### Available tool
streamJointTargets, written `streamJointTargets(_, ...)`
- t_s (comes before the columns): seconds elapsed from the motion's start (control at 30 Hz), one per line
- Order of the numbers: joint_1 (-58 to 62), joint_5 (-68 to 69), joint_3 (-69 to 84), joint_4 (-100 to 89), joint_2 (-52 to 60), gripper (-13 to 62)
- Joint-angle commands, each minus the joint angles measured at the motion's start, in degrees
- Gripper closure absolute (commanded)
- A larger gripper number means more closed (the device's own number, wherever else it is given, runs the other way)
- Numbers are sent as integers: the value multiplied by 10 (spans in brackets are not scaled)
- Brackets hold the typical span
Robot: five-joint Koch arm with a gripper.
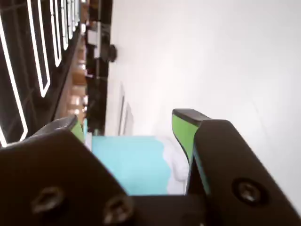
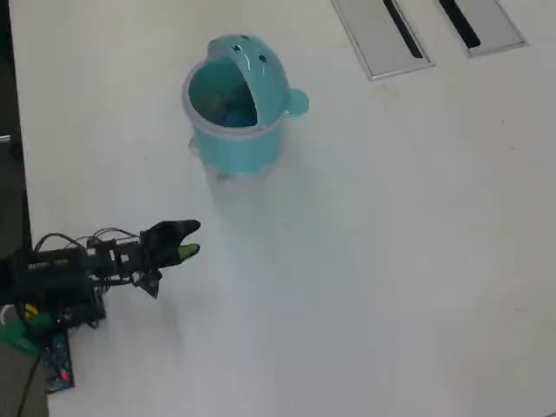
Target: Grasp RGB lego blocks and put them in the bin one by one.
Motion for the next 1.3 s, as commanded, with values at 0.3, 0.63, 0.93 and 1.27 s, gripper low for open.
streamJointTargets(0.3, 4, 15, 119, -206, 41, 156)
streamJointTargets(0.63, -11, 15, 229, -267, 39, 157)
streamJointTargets(0.93, -14, 31, 301, -313, 39, 156)
streamJointTargets(1.27, 8, 75, 323, -258, 39, 139)
